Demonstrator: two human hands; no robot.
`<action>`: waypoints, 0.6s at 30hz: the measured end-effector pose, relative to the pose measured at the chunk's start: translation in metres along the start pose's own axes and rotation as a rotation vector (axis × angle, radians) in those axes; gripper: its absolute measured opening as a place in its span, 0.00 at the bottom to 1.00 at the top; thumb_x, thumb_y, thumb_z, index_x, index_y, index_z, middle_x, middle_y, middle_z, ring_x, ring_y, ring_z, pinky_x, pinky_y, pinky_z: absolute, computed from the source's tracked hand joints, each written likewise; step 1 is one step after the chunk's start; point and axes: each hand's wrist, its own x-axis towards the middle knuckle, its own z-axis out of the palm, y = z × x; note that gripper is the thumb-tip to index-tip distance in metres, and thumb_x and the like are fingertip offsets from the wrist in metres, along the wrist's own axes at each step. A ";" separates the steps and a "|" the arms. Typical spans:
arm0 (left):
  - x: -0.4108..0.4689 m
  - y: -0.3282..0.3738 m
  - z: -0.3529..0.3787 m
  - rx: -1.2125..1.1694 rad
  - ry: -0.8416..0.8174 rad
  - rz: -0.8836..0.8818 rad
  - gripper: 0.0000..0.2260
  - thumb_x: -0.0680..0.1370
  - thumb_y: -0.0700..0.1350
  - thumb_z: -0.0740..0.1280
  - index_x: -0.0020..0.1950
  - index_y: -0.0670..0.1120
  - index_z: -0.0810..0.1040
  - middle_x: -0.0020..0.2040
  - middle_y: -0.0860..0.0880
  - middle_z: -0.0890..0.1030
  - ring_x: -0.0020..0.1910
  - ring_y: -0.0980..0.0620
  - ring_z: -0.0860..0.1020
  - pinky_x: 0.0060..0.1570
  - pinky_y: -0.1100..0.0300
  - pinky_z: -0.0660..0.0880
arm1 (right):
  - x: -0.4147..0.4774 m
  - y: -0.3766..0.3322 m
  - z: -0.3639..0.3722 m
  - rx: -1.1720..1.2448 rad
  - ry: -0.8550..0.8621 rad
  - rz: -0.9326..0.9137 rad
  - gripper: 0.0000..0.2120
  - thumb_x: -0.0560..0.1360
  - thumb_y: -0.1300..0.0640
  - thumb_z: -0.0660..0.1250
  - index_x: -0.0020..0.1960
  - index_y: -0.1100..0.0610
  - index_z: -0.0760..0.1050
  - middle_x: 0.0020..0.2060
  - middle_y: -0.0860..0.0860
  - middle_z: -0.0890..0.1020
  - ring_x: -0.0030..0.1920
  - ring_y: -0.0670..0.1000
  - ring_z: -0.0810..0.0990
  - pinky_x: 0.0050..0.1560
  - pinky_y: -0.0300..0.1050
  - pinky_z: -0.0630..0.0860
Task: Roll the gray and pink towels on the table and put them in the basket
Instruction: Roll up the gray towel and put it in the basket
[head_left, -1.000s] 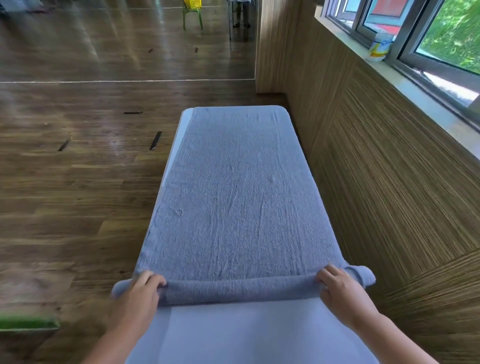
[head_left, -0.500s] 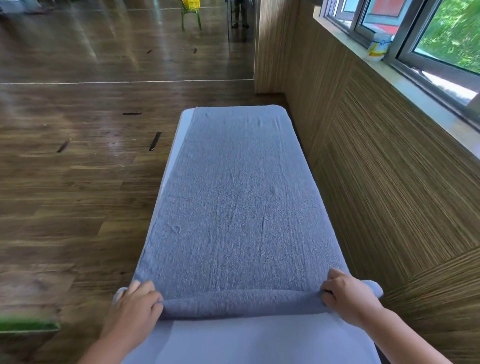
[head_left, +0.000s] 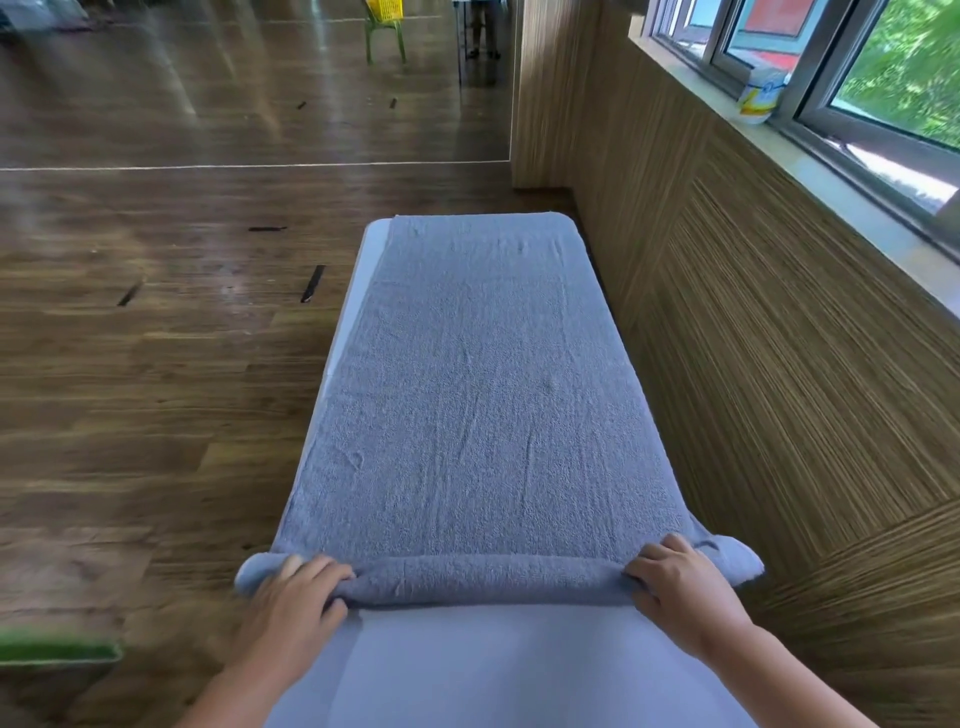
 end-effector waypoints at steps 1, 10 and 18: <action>0.000 -0.001 -0.001 0.009 0.008 0.008 0.10 0.68 0.53 0.58 0.46 0.58 0.77 0.43 0.63 0.75 0.44 0.54 0.74 0.38 0.56 0.74 | 0.000 0.001 -0.003 -0.013 -0.038 0.014 0.05 0.70 0.48 0.67 0.38 0.47 0.79 0.33 0.40 0.76 0.39 0.47 0.69 0.34 0.41 0.69; 0.004 0.009 0.002 -0.145 0.037 -0.120 0.14 0.75 0.41 0.67 0.53 0.59 0.71 0.53 0.60 0.67 0.44 0.55 0.77 0.39 0.51 0.79 | 0.003 -0.012 -0.010 0.141 -0.084 0.183 0.08 0.74 0.59 0.65 0.46 0.46 0.72 0.42 0.43 0.72 0.39 0.51 0.78 0.36 0.49 0.72; 0.007 0.022 0.013 -0.041 -0.018 0.075 0.18 0.66 0.53 0.64 0.55 0.58 0.79 0.54 0.65 0.77 0.50 0.57 0.73 0.43 0.58 0.79 | -0.008 -0.016 0.003 0.014 -0.059 0.030 0.06 0.65 0.49 0.61 0.38 0.47 0.76 0.37 0.41 0.75 0.42 0.50 0.75 0.37 0.45 0.76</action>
